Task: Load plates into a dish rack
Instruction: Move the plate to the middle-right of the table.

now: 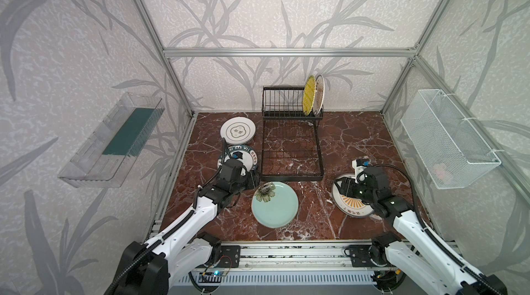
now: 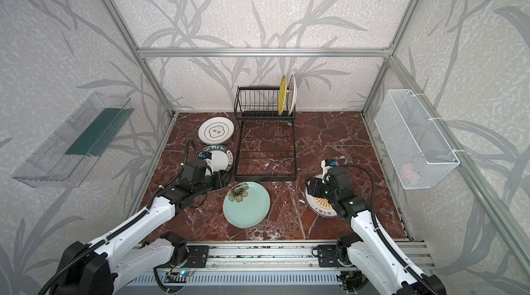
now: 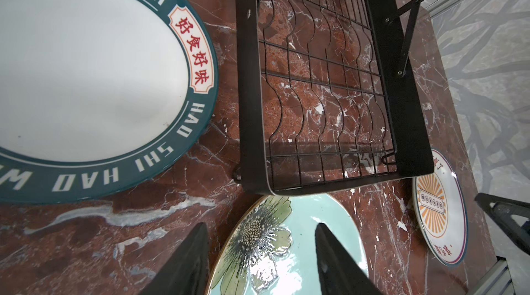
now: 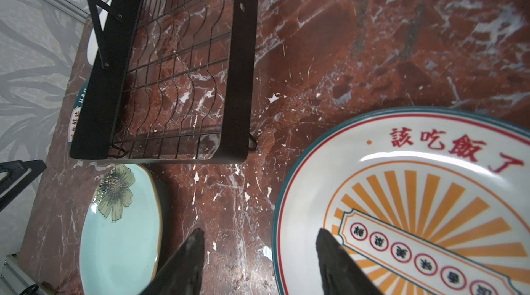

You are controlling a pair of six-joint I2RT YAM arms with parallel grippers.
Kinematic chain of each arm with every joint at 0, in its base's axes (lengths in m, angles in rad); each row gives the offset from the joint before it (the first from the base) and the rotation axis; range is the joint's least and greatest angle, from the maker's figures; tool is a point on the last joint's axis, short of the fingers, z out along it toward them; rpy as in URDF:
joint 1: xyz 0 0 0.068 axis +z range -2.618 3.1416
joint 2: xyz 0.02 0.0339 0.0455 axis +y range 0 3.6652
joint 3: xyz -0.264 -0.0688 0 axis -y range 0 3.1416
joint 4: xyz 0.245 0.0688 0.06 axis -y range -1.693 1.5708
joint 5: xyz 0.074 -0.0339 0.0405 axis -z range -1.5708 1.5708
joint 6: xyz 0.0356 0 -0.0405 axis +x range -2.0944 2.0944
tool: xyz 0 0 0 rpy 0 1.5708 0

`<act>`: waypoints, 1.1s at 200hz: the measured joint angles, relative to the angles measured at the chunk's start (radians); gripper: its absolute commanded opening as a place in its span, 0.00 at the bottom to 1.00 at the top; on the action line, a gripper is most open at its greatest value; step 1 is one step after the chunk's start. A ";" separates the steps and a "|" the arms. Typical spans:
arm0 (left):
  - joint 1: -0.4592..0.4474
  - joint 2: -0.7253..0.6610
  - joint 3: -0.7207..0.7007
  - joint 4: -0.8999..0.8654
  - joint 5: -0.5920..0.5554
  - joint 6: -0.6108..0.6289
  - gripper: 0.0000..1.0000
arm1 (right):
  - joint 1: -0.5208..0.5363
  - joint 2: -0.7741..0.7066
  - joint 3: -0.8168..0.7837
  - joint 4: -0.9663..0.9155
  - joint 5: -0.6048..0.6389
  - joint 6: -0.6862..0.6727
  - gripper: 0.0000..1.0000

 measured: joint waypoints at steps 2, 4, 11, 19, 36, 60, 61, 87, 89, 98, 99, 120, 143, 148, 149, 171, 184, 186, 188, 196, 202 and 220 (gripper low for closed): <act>-0.003 0.001 -0.002 0.008 -0.001 -0.003 0.58 | 0.000 0.004 -0.001 0.001 0.001 0.002 0.62; -0.006 0.001 -0.003 0.015 -0.002 -0.006 0.58 | 0.000 0.007 -0.002 0.003 0.002 0.002 0.62; -0.019 0.006 -0.006 0.042 -0.004 -0.018 0.58 | 0.000 0.022 -0.005 0.012 0.002 0.005 0.62; -0.039 0.018 -0.007 0.073 -0.008 -0.031 0.58 | 0.000 0.045 -0.005 0.022 0.002 0.009 0.61; -0.082 0.052 -0.007 0.127 -0.017 -0.048 0.58 | 0.000 0.100 -0.005 0.051 -0.004 0.016 0.61; -0.140 0.121 0.006 0.159 -0.023 -0.064 0.57 | 0.000 0.154 -0.006 0.085 -0.016 0.020 0.61; -0.142 0.123 0.006 0.160 -0.023 -0.064 0.57 | 0.000 0.155 -0.007 0.087 -0.017 0.020 0.60; -0.208 0.187 0.035 0.194 -0.030 -0.084 0.57 | 0.000 0.169 -0.014 0.104 -0.026 0.021 0.60; -0.211 0.189 0.037 0.196 -0.032 -0.085 0.57 | 0.000 0.169 -0.016 0.106 -0.027 0.021 0.60; -0.235 0.206 0.045 0.212 -0.033 -0.093 0.57 | 0.000 0.169 -0.023 0.115 -0.036 0.023 0.60; -0.238 0.209 0.046 0.215 -0.033 -0.094 0.57 | 0.000 0.169 -0.024 0.116 -0.037 0.023 0.60; -0.294 0.250 0.067 0.251 -0.045 -0.118 0.57 | 0.000 0.169 -0.045 0.127 -0.064 0.027 0.58; -0.367 0.284 0.077 0.288 -0.100 -0.159 0.56 | 0.000 0.168 -0.060 0.117 -0.081 0.034 0.58; -0.383 0.290 0.077 0.296 -0.113 -0.174 0.56 | 0.001 0.166 -0.061 0.113 -0.084 0.034 0.58; -0.385 0.291 0.077 0.298 -0.116 -0.174 0.56 | 0.002 0.165 -0.062 0.112 -0.084 0.034 0.58; -0.458 0.326 0.077 0.351 -0.172 -0.227 0.55 | 0.018 0.135 -0.073 0.087 -0.082 0.034 0.57; -0.498 0.353 0.077 0.391 -0.201 -0.261 0.55 | 0.034 0.116 -0.076 0.071 -0.082 0.034 0.57; -0.504 0.358 0.077 0.397 -0.204 -0.267 0.55 | 0.036 0.114 -0.077 0.069 -0.082 0.034 0.57; -0.509 0.361 0.077 0.402 -0.207 -0.270 0.55 | 0.039 0.112 -0.077 0.069 -0.083 0.034 0.57; -0.533 0.378 0.076 0.431 -0.225 -0.293 0.55 | 0.046 0.108 -0.079 0.066 -0.083 0.035 0.57; -0.547 0.388 0.075 0.452 -0.235 -0.310 0.55 | 0.051 0.106 -0.082 0.067 -0.083 0.038 0.57; -0.592 0.417 0.062 0.527 -0.269 -0.356 0.55 | 0.068 0.106 -0.094 0.067 -0.084 0.045 0.57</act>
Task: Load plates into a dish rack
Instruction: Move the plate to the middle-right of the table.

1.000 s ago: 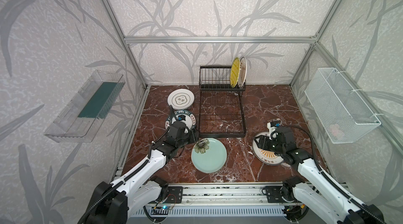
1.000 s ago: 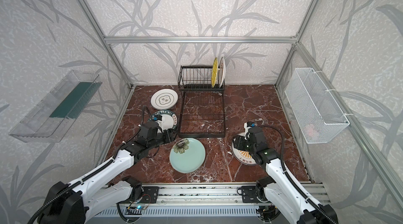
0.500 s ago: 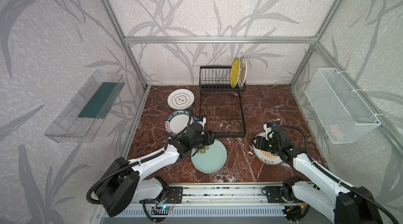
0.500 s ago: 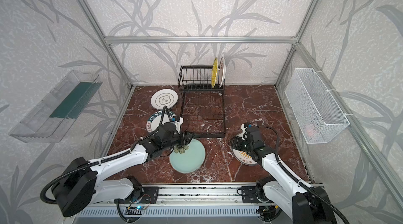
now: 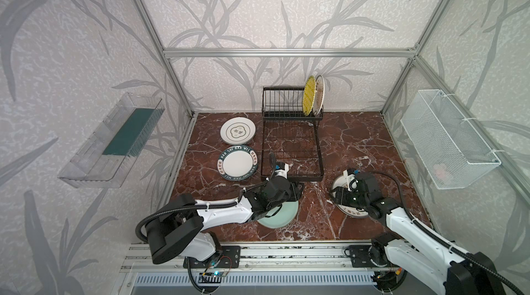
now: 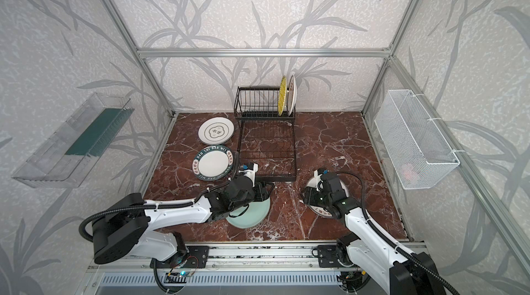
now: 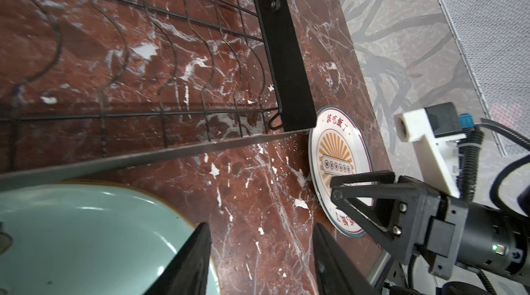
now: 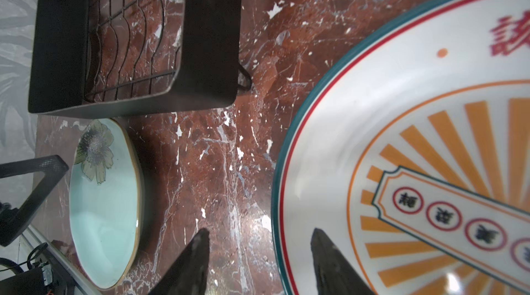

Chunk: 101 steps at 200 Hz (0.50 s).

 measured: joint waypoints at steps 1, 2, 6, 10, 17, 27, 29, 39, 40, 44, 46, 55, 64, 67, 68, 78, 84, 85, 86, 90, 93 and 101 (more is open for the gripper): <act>-0.002 0.001 0.000 0.003 -0.001 -0.002 0.55 | 0.001 0.000 0.000 0.000 0.000 0.000 0.57; -0.005 0.003 -0.001 0.006 -0.003 -0.005 0.55 | 0.002 0.001 -0.002 0.000 0.000 0.000 0.57; -0.012 0.010 -0.003 0.020 -0.008 -0.015 0.55 | 0.005 0.001 -0.004 0.000 0.000 0.001 0.57; -0.018 0.016 -0.005 0.031 -0.011 -0.023 0.55 | 0.008 0.002 -0.006 0.001 0.000 0.002 0.57; -0.030 0.028 -0.006 0.051 -0.019 -0.039 0.55 | 0.013 0.006 -0.010 0.003 0.000 0.004 0.57; -0.045 0.048 -0.006 0.081 -0.027 -0.061 0.55 | 0.019 0.013 -0.013 0.006 0.000 0.007 0.57; -0.047 0.051 -0.006 0.085 -0.028 -0.063 0.55 | 0.020 0.015 -0.014 0.007 0.000 0.008 0.57; -0.058 0.070 -0.006 0.111 -0.033 -0.081 0.55 | 0.027 0.020 -0.018 0.014 -0.001 0.012 0.57; -0.058 0.074 -0.006 0.116 -0.033 -0.084 0.55 | 0.028 0.021 -0.018 0.015 -0.001 0.012 0.57; -0.062 0.081 -0.007 0.128 -0.034 -0.090 0.55 | 0.031 0.022 -0.019 0.019 -0.001 0.014 0.57; -0.063 0.084 -0.008 0.132 -0.034 -0.093 0.55 | 0.032 0.023 -0.019 0.021 -0.001 0.016 0.57; -0.068 0.103 -0.010 0.160 -0.035 -0.108 0.55 | 0.040 0.024 -0.022 0.031 -0.001 0.019 0.57; -0.070 0.121 -0.015 0.191 -0.038 -0.120 0.55 | 0.048 0.024 -0.022 0.037 -0.001 0.022 0.57; -0.070 0.126 -0.016 0.198 -0.039 -0.123 0.55 | 0.051 0.025 -0.023 0.040 -0.001 0.023 0.57; -0.070 0.129 -0.018 0.202 -0.039 -0.126 0.55 | 0.051 0.025 -0.023 0.041 -0.001 0.024 0.57; -0.072 0.147 -0.026 0.230 -0.043 -0.138 0.55 | 0.061 0.029 -0.023 0.052 -0.001 0.027 0.56; -0.074 0.156 -0.030 0.243 -0.045 -0.143 0.55 | 0.067 0.030 -0.024 0.057 -0.001 0.030 0.56; -0.074 0.157 -0.031 0.245 -0.045 -0.145 0.55 | 0.068 0.030 -0.024 0.058 -0.001 0.031 0.56; -0.074 0.158 -0.032 0.247 -0.045 -0.146 0.55 | 0.069 0.030 -0.024 0.059 -0.002 0.031 0.56; -0.074 0.164 -0.034 0.255 -0.047 -0.148 0.55 | 0.073 0.030 -0.026 0.064 -0.002 0.035 0.56; -0.075 0.167 -0.036 0.260 -0.047 -0.152 0.55 | 0.075 0.030 -0.027 0.069 -0.003 0.037 0.56; -0.075 0.174 -0.038 0.267 -0.050 -0.156 0.55 | 0.084 0.030 -0.032 0.080 -0.003 0.043 0.56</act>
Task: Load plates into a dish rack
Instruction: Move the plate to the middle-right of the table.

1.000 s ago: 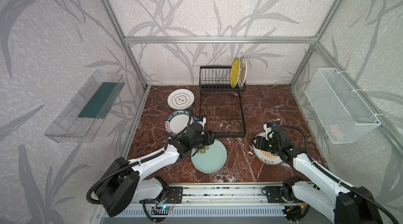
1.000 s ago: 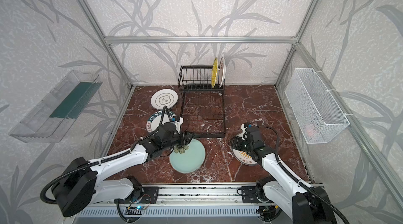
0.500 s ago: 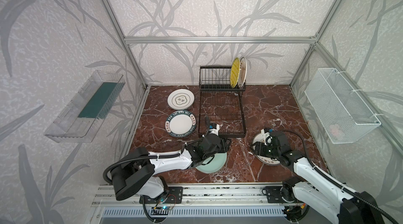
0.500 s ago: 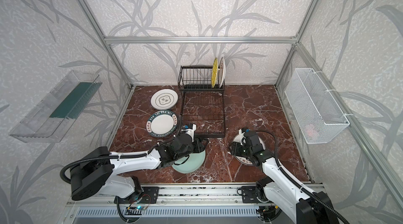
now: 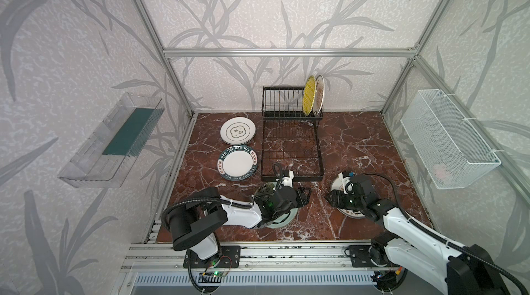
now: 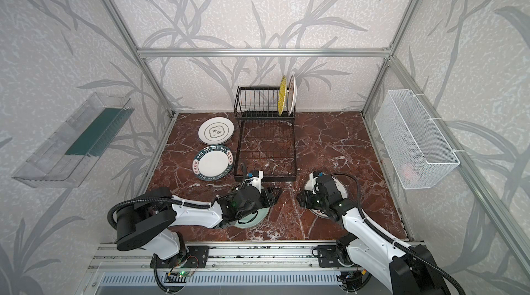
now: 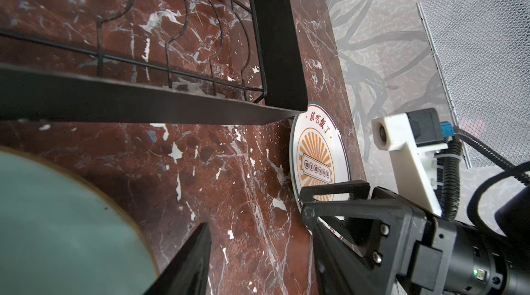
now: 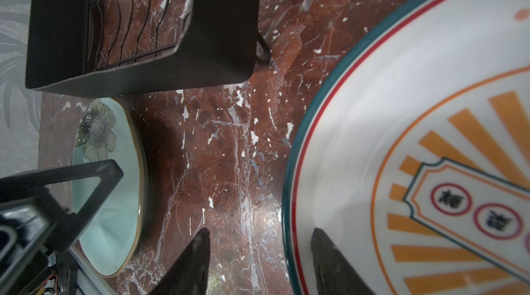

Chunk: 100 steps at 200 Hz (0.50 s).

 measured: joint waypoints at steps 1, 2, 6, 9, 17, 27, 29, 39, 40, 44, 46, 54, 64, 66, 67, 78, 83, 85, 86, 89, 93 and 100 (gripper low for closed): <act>0.000 0.001 0.000 0.001 -0.001 -0.001 0.55 | 0.002 0.000 -0.001 0.002 0.000 0.001 0.56; 0.000 0.001 0.000 0.002 -0.001 -0.001 0.55 | 0.002 0.000 -0.002 0.003 0.000 0.001 0.56; -0.001 0.003 0.000 0.004 -0.001 -0.002 0.55 | 0.007 0.000 -0.004 0.010 0.000 0.003 0.56; -0.002 0.003 0.000 0.006 -0.002 -0.002 0.55 | 0.011 0.000 -0.006 0.014 0.000 0.006 0.56; -0.005 0.003 0.000 0.012 -0.003 -0.003 0.55 | 0.023 0.000 -0.010 0.025 0.000 0.010 0.56; -0.010 0.003 0.000 0.018 -0.004 -0.003 0.55 | 0.037 0.000 -0.013 0.035 0.000 0.016 0.56; -0.011 0.003 0.000 0.018 -0.004 -0.004 0.55 | 0.041 0.001 -0.013 0.036 0.000 0.017 0.56; -0.014 0.003 0.000 0.019 -0.005 -0.008 0.55 | 0.059 0.006 -0.014 0.048 0.000 0.026 0.56; -0.014 0.003 0.000 0.019 -0.005 -0.008 0.55 | 0.060 0.006 -0.014 0.050 0.000 0.026 0.56; -0.015 0.003 0.000 0.019 -0.005 -0.010 0.55 | 0.067 0.009 -0.014 0.056 0.000 0.032 0.56; -0.016 0.003 0.000 0.018 -0.006 -0.011 0.55 | 0.070 0.011 -0.014 0.058 -0.001 0.034 0.56; -0.019 0.003 0.000 0.018 -0.009 -0.016 0.55 | 0.083 0.015 -0.016 0.071 -0.001 0.044 0.56; -0.021 0.003 0.000 0.013 -0.015 -0.023 0.55 | 0.097 0.020 -0.020 0.089 -0.004 0.058 0.56; -0.021 0.003 0.000 0.011 -0.016 -0.025 0.55 | 0.099 0.021 -0.021 0.094 -0.006 0.061 0.56; -0.021 0.003 0.000 0.010 -0.017 -0.025 0.55 | 0.100 0.021 -0.021 0.096 -0.006 0.063 0.56; -0.025 0.003 0.002 0.000 -0.024 -0.029 0.55 | 0.111 0.025 -0.027 0.117 -0.014 0.074 0.56; -0.027 0.003 0.003 -0.006 -0.026 -0.033 0.55 | 0.114 0.026 -0.030 0.125 -0.020 0.080 0.56; -0.027 0.003 0.003 -0.008 -0.026 -0.034 0.55 | 0.115 0.026 -0.030 0.127 -0.021 0.083 0.56; -0.027 0.003 0.003 -0.009 -0.027 -0.034 0.55 | 0.115 0.025 -0.030 0.127 -0.023 0.084 0.56; -0.029 0.003 0.004 -0.013 -0.027 -0.036 0.55 | 0.116 0.025 -0.030 0.129 -0.025 0.086 0.56; -0.031 0.004 0.005 -0.016 -0.027 -0.037 0.55 | 0.117 0.023 -0.030 0.130 -0.027 0.090 0.56; -0.033 0.005 0.007 -0.021 -0.028 -0.042 0.55 | 0.118 0.018 -0.030 0.132 -0.027 0.093 0.55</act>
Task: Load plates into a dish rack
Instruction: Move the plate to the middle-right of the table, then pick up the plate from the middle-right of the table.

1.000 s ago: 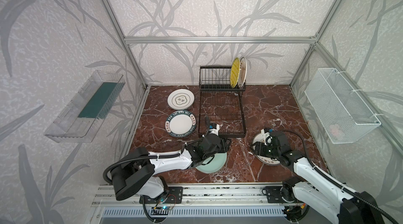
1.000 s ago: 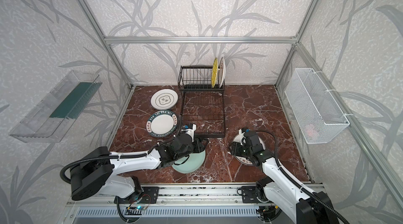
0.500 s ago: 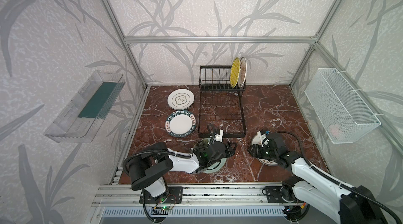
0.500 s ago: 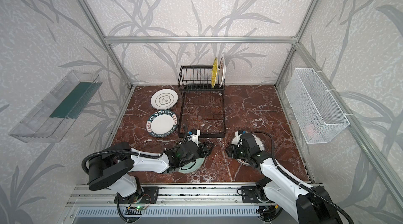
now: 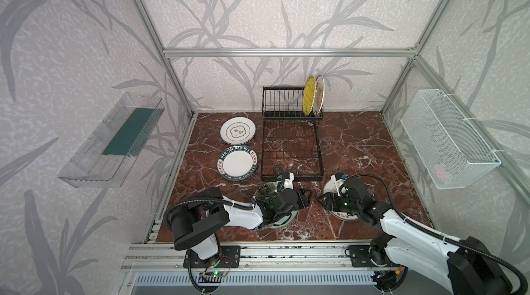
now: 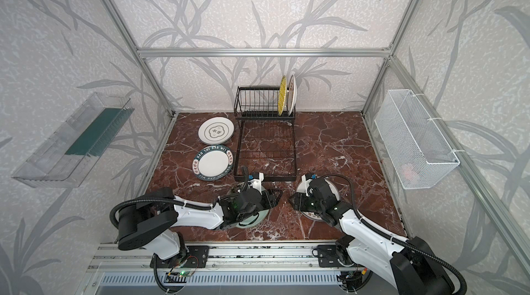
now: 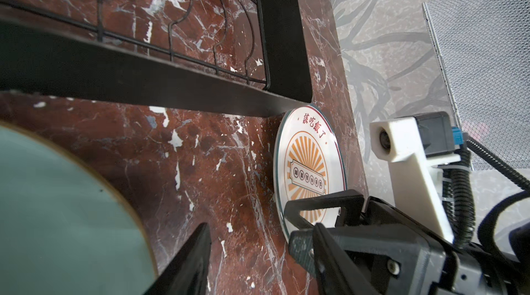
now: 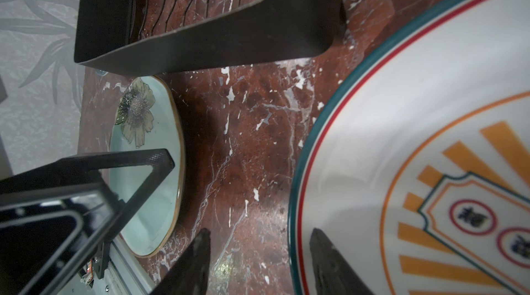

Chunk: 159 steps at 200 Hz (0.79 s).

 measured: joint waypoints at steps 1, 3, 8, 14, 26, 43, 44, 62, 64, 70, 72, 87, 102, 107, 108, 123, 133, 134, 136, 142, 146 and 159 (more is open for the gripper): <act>-0.001 0.000 0.000 0.000 0.000 -0.001 0.55 | 0.000 -0.002 0.000 0.000 0.000 0.001 0.55; -0.002 0.000 0.001 -0.002 0.000 -0.002 0.55 | 0.000 -0.005 0.000 0.000 0.000 0.003 0.56; -0.004 0.002 0.004 -0.005 -0.001 -0.004 0.55 | -0.001 -0.016 0.000 -0.003 0.001 0.004 0.55; -0.006 0.004 0.008 -0.011 -0.001 -0.006 0.55 | -0.005 -0.035 0.000 -0.008 0.001 0.007 0.54; -0.014 0.009 0.021 -0.023 -0.003 -0.013 0.55 | -0.022 -0.082 0.000 -0.019 -0.001 0.013 0.53; -0.030 0.027 0.046 -0.030 -0.005 -0.027 0.55 | -0.086 -0.163 0.001 -0.059 -0.011 0.007 0.53; -0.031 0.028 0.047 -0.030 -0.005 -0.028 0.55 | -0.089 -0.165 0.001 -0.061 -0.013 0.006 0.53; -0.049 0.074 0.084 -0.027 -0.001 -0.044 0.55 | -0.192 -0.228 0.004 -0.120 -0.037 -0.017 0.52; -0.051 0.080 0.089 -0.026 0.000 -0.045 0.55 | -0.203 -0.233 0.004 -0.126 -0.042 -0.021 0.52; -0.055 0.099 0.104 -0.024 0.004 -0.048 0.55 | -0.245 -0.246 0.005 -0.145 -0.054 -0.033 0.52; -0.056 0.106 0.109 -0.023 0.006 -0.049 0.55 | -0.257 -0.248 0.005 -0.152 -0.058 -0.037 0.52; -0.060 0.151 0.142 -0.020 0.020 -0.060 0.55 | -0.344 -0.259 0.008 -0.195 -0.085 -0.067 0.52; -0.060 0.180 0.164 -0.022 0.032 -0.070 0.55 | -0.428 -0.253 0.011 -0.234 -0.109 -0.097 0.52; -0.060 0.185 0.169 -0.025 0.036 -0.071 0.55 | -0.454 -0.248 0.014 -0.245 -0.117 -0.105 0.52; -0.060 0.186 0.170 -0.026 0.036 -0.071 0.55 | -0.464 -0.247 0.015 -0.249 -0.119 -0.108 0.52; -0.060 0.193 0.190 -0.047 0.047 -0.072 0.55 | -0.550 -0.218 0.027 -0.269 -0.156 -0.129 0.51; -0.060 0.195 0.206 -0.059 0.053 -0.072 0.55 | -0.610 -0.194 0.031 -0.267 -0.183 -0.134 0.50; -0.060 0.195 0.208 -0.059 0.054 -0.072 0.55 | -0.619 -0.190 0.031 -0.267 -0.187 -0.134 0.50; -0.060 0.195 0.211 -0.062 0.055 -0.073 0.55 | -0.632 -0.185 0.031 -0.266 -0.192 -0.135 0.50; -0.060 0.197 0.221 -0.064 0.057 -0.073 0.55 | -0.663 -0.172 0.032 -0.266 -0.203 -0.135 0.50; -0.060 0.199 0.229 -0.065 0.058 -0.073 0.55 | -0.685 -0.165 0.032 -0.266 -0.211 -0.135 0.50; -0.060 0.209 0.248 -0.065 0.066 -0.077 0.55 | -0.747 -0.150 0.032 -0.266 -0.228 -0.135 0.50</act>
